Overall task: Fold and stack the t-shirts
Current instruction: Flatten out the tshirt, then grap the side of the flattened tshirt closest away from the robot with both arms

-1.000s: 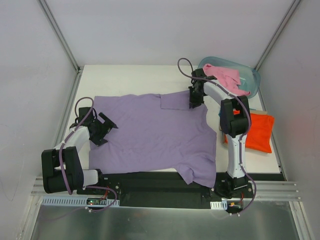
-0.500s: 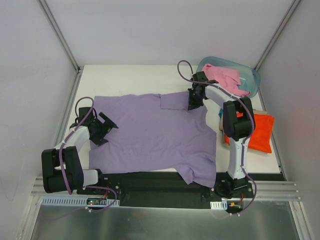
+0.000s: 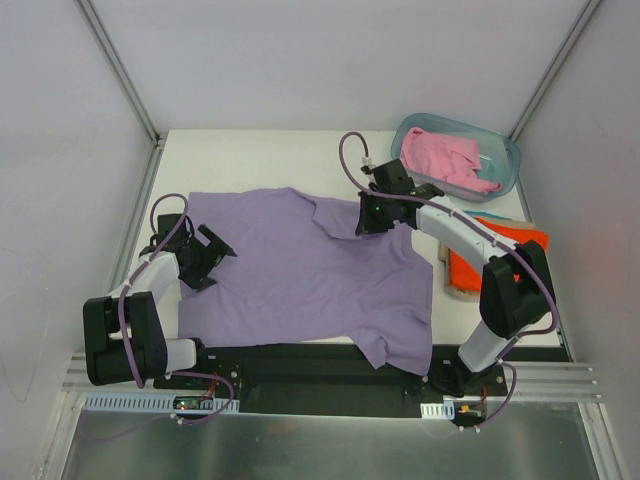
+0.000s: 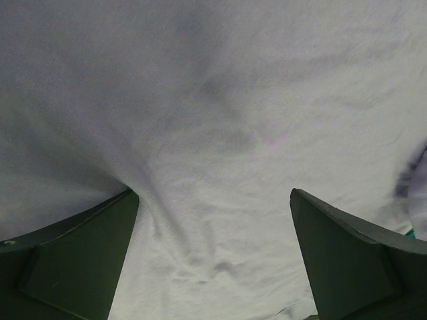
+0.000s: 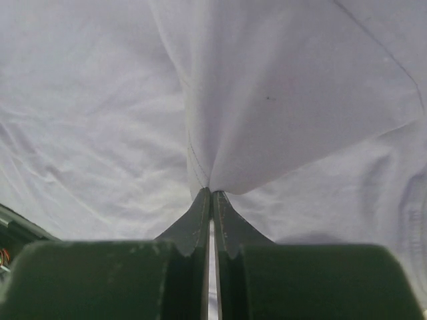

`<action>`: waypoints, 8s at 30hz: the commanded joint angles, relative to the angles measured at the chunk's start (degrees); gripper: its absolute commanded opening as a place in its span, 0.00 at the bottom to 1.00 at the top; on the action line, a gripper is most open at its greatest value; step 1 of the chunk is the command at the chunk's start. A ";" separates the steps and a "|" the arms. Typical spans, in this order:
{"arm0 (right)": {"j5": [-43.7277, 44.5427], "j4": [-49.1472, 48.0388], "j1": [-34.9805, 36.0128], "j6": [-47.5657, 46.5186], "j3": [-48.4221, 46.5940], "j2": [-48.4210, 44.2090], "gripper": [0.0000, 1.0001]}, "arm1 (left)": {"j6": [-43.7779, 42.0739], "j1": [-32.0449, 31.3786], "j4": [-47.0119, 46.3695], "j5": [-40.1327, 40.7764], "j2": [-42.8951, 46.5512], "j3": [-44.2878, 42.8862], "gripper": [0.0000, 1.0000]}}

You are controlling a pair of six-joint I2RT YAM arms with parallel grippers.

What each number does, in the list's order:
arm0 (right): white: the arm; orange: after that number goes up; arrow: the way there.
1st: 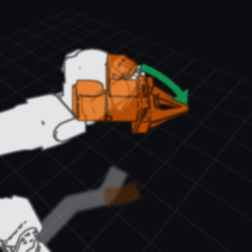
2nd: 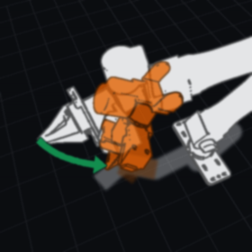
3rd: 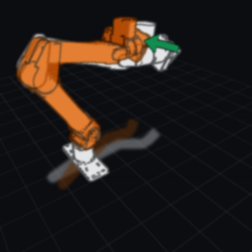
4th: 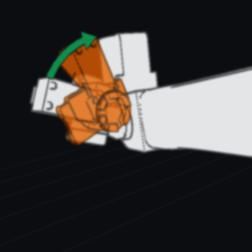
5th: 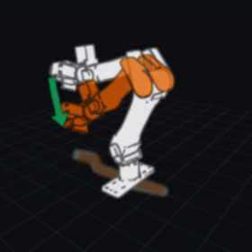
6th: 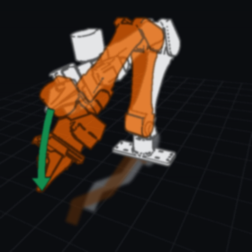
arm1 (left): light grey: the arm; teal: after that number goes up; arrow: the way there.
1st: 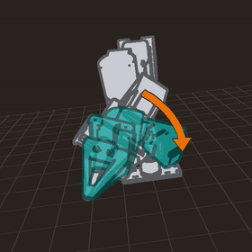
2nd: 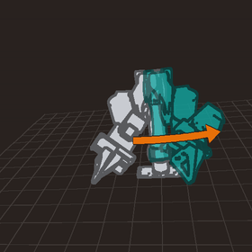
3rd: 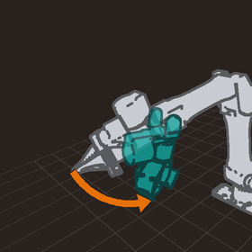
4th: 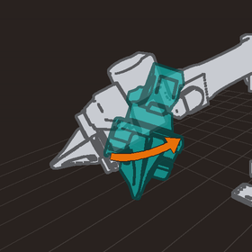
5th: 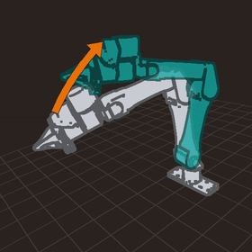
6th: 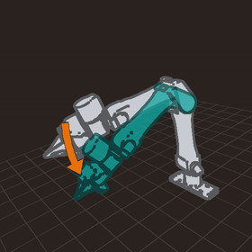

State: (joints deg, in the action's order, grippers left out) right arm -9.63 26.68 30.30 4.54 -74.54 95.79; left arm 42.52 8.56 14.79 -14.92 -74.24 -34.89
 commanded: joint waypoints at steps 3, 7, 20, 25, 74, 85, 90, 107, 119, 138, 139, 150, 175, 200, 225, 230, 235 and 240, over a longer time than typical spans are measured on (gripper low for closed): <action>3.38 6.01 2.21 3.20 -3.04 -1.66 0.01 | -1.83 -0.65 0.95 -0.02 -0.30 0.35 0.99; 6.90 10.40 -0.85 0.65 -19.71 6.23 0.01 | -2.18 -0.65 0.95 -0.11 -0.12 -0.08 0.99; 14.99 -0.13 -8.08 -0.83 -42.65 21.85 0.97 | -3.32 -0.65 0.95 -0.90 6.03 1.14 0.99; 14.11 5.21 -4.91 -6.46 -35.33 14.44 0.97 | -3.41 -0.65 0.95 -1.52 8.40 1.58 0.99; 4.17 17.27 -7.72 -12.08 -36.91 18.41 0.96 | -2.88 -0.03 21.42 19.74 -13.71 -35.87 0.99; 10.27 -14.02 -11.05 8.99 19.23 -31.00 0.96 | 11.78 0.23 25.38 32.32 25.00 -4.17 0.99; 0.05 -13.58 -11.50 8.65 27.95 -34.96 0.96 | 11.35 0.32 26.34 26.00 29.86 1.23 0.99; 1.63 -14.11 -11.50 6.10 36.05 -40.24 0.96 | 14.96 2.95 22.92 25.64 5.51 -1.58 0.62; 2.68 -13.76 -11.41 5.92 35.70 -37.69 0.96 | 15.31 6.82 20.55 26.61 1.38 -2.10 0.51; 3.12 -13.49 -11.41 5.57 35.52 -36.73 0.97 | 12.15 9.46 20.54 24.41 3.38 -5.01 0.55; 3.12 -13.49 -11.50 5.57 35.52 -36.64 0.97 | 12.06 9.55 20.55 25.37 3.92 -4.92 0.55; 4.09 -13.23 -11.50 4.96 35.34 -36.38 0.97 | 11.88 11.13 20.46 27.40 -2.74 -8.17 0.55; 1.02 -11.30 -8.78 3.38 34.03 -34.53 0.98 | 11.00 11.31 20.28 22.48 -6.19 -7.03 0.00; 6.20 13.66 29.18 14.18 30.07 -25.22 0.93 | 8.10 11.39 18.00 22.30 8.58 1.23 0.03; 14.82 12.70 29.64 21.47 28.49 -7.63 0.33 | 6.69 11.48 15.80 20.10 5.86 1.06 0.07; 13.06 10.94 29.72 22.98 29.46 -6.84 0.17 | 7.05 11.57 15.71 20.54 5.24 1.15 0.06; 11.65 14.10 31.04 22.36 30.50 -10.43 0.06 | 7.05 11.74 15.89 19.57 6.91 1.41 0.05; 4.99 16.12 31.83 21.13 32.44 -14.48 0.01 | 10.12 12.71 16.15 20.72 10.95 4.57 0.05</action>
State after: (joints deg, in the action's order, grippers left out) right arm 1.63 41.01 61.08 25.17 -44.27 84.64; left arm 50.37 20.08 30.15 4.95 -66.98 -32.34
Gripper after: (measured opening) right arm 0.076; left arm 0.055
